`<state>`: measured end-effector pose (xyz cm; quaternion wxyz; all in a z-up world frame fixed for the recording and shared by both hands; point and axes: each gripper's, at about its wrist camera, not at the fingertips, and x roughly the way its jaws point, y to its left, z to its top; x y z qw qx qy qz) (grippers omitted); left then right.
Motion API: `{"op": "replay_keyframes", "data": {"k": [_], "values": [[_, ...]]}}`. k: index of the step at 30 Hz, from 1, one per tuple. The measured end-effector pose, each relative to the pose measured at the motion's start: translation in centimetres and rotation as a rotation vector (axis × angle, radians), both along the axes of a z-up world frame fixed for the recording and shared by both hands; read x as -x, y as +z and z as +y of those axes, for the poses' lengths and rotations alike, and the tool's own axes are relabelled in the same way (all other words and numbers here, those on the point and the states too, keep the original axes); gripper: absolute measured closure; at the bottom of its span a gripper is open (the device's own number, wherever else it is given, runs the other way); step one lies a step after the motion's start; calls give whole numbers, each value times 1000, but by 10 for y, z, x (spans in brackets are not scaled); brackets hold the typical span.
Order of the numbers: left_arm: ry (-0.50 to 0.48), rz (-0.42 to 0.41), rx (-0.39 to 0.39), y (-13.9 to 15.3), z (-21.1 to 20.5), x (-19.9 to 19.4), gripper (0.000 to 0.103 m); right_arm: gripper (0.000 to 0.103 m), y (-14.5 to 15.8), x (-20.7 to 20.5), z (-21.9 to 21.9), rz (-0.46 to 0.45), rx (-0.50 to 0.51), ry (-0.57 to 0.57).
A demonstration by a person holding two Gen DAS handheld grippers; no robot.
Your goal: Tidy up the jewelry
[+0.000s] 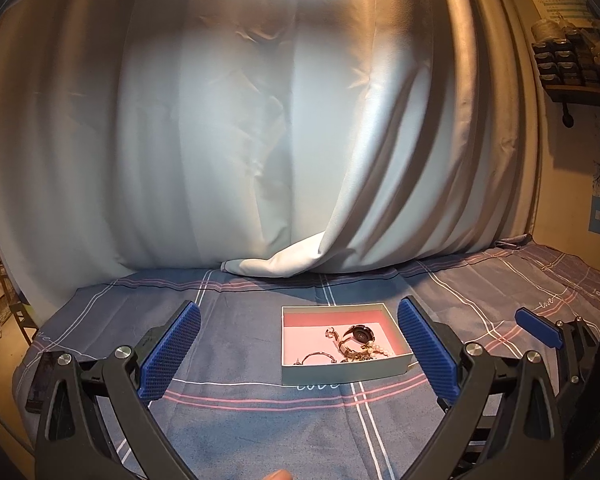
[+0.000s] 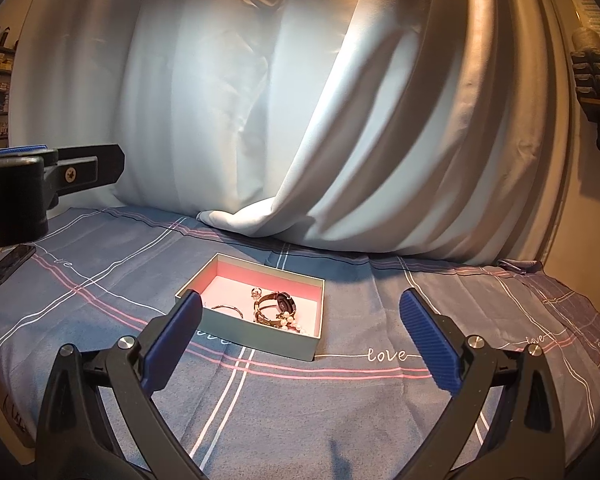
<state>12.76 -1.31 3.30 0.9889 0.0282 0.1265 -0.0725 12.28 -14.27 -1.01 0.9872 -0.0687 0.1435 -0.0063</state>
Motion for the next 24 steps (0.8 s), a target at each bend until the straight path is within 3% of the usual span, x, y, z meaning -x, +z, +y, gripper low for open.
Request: {"op": "replay_keyframes", "data": {"k": [6, 9, 24], "values": [[-16, 61, 26, -5, -1, -8, 6, 6, 0, 0, 1, 2, 5, 4], [33, 42, 2, -7, -3, -5, 6, 6, 0, 1, 1, 2, 6, 5], [-37, 76, 4, -14, -8, -9, 6, 6, -2, -2, 1, 16, 9, 4]]}}
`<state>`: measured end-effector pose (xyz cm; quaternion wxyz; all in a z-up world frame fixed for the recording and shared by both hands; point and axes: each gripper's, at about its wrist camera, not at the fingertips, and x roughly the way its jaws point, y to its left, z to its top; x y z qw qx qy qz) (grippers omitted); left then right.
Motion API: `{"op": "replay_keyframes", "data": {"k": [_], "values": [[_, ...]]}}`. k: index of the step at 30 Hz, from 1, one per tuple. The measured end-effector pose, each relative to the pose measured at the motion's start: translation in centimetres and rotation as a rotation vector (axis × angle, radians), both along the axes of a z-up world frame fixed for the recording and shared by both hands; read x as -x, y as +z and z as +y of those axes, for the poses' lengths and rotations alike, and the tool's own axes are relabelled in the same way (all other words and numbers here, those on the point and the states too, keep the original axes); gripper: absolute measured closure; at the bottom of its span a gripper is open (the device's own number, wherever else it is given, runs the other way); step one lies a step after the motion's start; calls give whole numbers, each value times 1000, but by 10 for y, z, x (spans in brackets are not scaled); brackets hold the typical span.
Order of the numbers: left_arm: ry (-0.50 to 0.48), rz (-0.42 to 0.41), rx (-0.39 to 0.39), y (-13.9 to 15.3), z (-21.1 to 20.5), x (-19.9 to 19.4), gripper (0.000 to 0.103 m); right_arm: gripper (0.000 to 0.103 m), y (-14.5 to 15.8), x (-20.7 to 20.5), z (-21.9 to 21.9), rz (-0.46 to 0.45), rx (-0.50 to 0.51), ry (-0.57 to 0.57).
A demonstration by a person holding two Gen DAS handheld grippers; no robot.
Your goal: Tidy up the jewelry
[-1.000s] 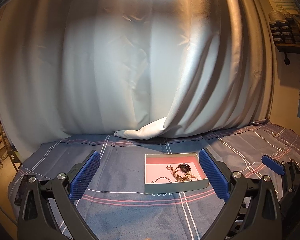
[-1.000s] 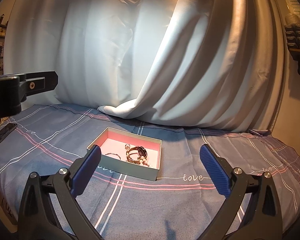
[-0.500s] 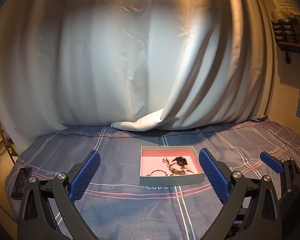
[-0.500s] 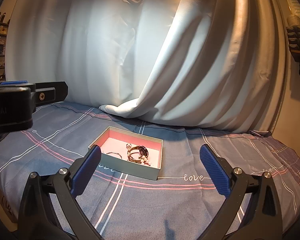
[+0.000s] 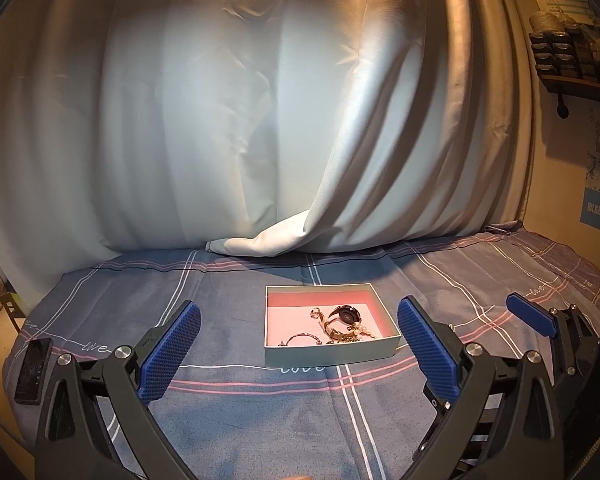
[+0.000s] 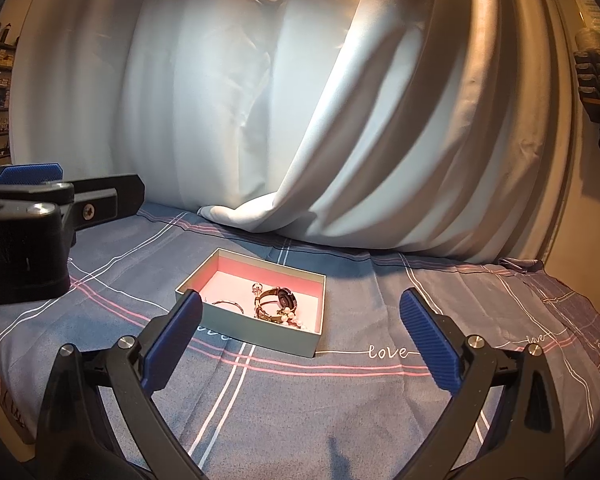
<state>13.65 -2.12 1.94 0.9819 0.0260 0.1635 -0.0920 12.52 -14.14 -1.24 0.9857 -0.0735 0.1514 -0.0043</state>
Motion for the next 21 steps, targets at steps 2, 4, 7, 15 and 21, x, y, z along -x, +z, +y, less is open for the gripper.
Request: {"op": "replay_keyframes", "data": {"k": [2, 4, 7, 15, 21], "values": [[-3, 11, 7, -1, 0, -1, 6, 6, 0, -1, 0, 1, 0, 1], [-1, 15, 6, -2, 0, -2, 6, 6, -1, -1, 0, 3, 1, 0], [0, 20, 7, -2, -1, -2, 6, 6, -1, -2, -1, 6, -2, -2], [25, 24, -15, -4, -7, -1, 6, 6, -2, -2, -2, 8, -3, 1], [50, 16, -31, -2, -7, -1, 6, 6, -2, -2, -2, 13, -1, 7]]}}
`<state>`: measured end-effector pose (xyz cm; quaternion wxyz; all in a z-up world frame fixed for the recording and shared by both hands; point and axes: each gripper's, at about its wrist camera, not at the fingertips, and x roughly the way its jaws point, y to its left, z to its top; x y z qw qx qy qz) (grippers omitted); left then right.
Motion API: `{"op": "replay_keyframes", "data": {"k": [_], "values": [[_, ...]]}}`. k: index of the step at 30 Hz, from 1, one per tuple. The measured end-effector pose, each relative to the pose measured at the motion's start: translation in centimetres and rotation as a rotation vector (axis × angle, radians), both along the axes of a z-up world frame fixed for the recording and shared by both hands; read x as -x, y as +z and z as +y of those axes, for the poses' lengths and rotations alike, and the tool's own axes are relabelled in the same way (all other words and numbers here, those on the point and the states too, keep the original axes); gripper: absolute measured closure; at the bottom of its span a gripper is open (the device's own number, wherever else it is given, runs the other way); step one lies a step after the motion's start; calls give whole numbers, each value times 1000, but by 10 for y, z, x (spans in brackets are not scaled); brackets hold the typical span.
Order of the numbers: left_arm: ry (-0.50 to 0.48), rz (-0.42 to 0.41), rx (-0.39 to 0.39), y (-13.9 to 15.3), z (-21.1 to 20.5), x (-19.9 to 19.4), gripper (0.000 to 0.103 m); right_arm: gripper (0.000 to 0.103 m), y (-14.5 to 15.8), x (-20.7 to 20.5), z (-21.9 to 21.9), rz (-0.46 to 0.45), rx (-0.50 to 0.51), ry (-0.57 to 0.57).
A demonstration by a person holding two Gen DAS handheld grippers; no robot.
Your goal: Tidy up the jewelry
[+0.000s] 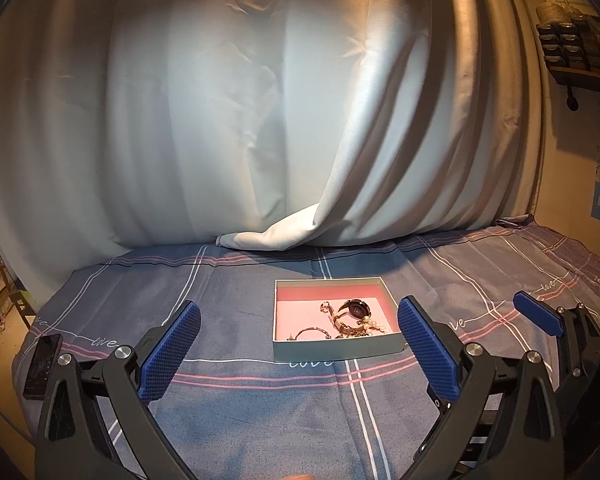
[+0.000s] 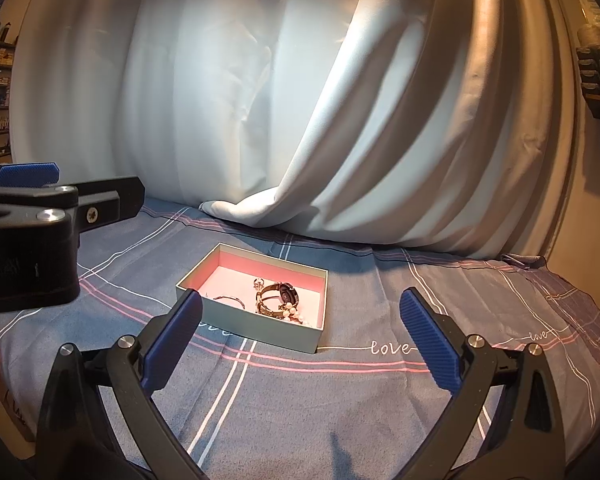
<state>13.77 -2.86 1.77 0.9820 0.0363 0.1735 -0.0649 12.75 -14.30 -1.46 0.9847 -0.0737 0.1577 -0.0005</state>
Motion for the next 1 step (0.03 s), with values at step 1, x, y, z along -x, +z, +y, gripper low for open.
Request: {"op": "replay_keyframes", "data": {"k": [1], "values": [[4, -1, 1, 0, 0, 0, 6, 6, 0, 0, 0, 0, 0, 0]]}}
